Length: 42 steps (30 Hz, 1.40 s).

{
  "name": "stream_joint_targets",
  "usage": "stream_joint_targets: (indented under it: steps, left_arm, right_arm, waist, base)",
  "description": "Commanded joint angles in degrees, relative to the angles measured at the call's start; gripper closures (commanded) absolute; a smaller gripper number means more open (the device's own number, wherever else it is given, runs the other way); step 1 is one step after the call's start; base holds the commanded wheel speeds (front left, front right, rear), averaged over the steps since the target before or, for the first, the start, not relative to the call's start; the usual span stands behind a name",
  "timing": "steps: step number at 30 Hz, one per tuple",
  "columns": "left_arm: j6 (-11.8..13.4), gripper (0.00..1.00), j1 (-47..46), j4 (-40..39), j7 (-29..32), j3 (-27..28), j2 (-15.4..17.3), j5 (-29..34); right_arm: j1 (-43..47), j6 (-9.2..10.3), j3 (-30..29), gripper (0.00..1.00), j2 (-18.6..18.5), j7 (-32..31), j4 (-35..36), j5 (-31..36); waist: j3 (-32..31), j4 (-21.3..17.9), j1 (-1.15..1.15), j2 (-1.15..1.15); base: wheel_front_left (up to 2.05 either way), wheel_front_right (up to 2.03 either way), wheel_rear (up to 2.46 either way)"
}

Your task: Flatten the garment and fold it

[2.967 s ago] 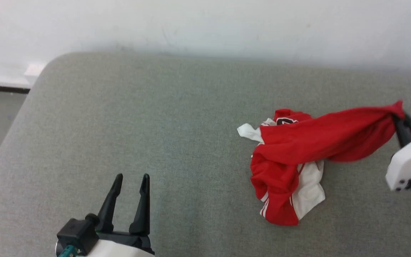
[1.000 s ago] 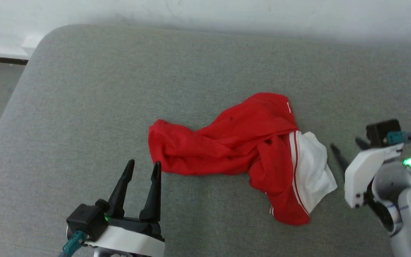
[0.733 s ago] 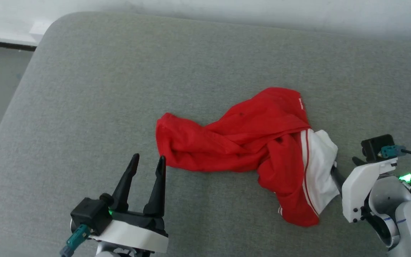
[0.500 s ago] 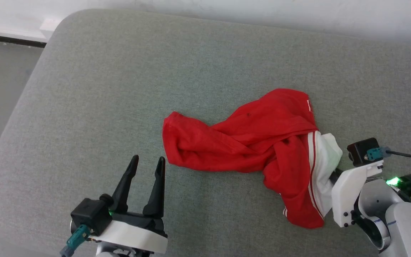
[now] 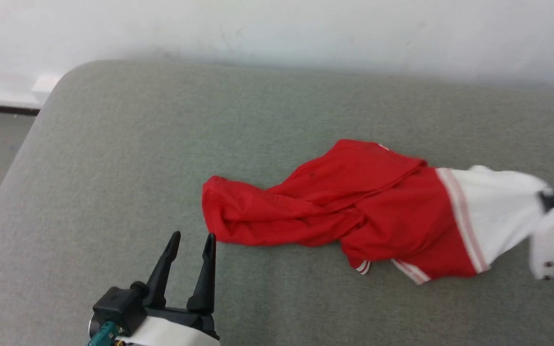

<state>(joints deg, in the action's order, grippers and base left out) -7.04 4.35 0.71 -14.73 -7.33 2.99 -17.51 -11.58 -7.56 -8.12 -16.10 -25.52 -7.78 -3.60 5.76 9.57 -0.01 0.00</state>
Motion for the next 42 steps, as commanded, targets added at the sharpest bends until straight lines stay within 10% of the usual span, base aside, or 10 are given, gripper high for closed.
stream_joint_targets:
  steps: [1, 12, 14, 15, 25, 42]
  left_arm:
    - [-0.39, 0.00, 0.57, -0.23, -0.27, 0.26, 0.00, 0.44]
    - [-0.41, 0.00, 1.35, -0.40, -0.27, 0.30, 0.84, 0.14]
    - [-0.40, 0.00, 1.22, -0.39, -0.27, 0.55, 1.07, -0.01]
    - [-0.40, 0.00, 1.17, -0.40, -0.27, 0.69, 1.16, -0.07]
    - [-0.16, 0.00, 0.57, -1.12, -0.27, 0.81, 1.25, -0.13]
    - [-0.33, 0.00, -2.74, -0.44, -0.27, -0.34, 0.47, -1.46]
  right_arm:
    - [0.48, 0.08, -1.52, 1.00, -0.73, 0.23, 0.51, 0.86]
    - [14.52, 0.08, -20.22, 1.00, 2.89, 2.56, -0.44, 6.40]
    - [14.94, 0.08, -20.79, 0.46, 4.75, 4.67, -1.25, 7.32]
    - [14.81, 0.08, -20.57, 0.00, 5.56, 5.73, -1.58, 7.69]
    - [7.65, 0.08, -6.86, 0.00, 8.42, 7.97, 7.28, 3.02]
    - [0.16, 0.08, 12.88, 0.00, 0.84, -5.83, 5.24, -3.27]
  waist:
    - [-2.16, -2.42, 0.01, 0.00]
    - [-0.83, -3.07, 0.01, 0.00]
    - [-0.58, -3.24, 0.01, 0.00]
    - [-0.51, -3.30, 0.01, 0.00]
    - [0.48, -3.32, 0.01, 0.00]
    - [5.98, 2.26, 0.01, 0.00]
  base:
    - [0.00, 0.00, 0.00]
    - [0.00, 0.00, 0.00]
    - [0.00, 0.00, 0.00]
    - [0.00, 0.00, 0.00]
    - [0.00, 0.00, 0.00]
    - [0.00, 0.00, 0.00]
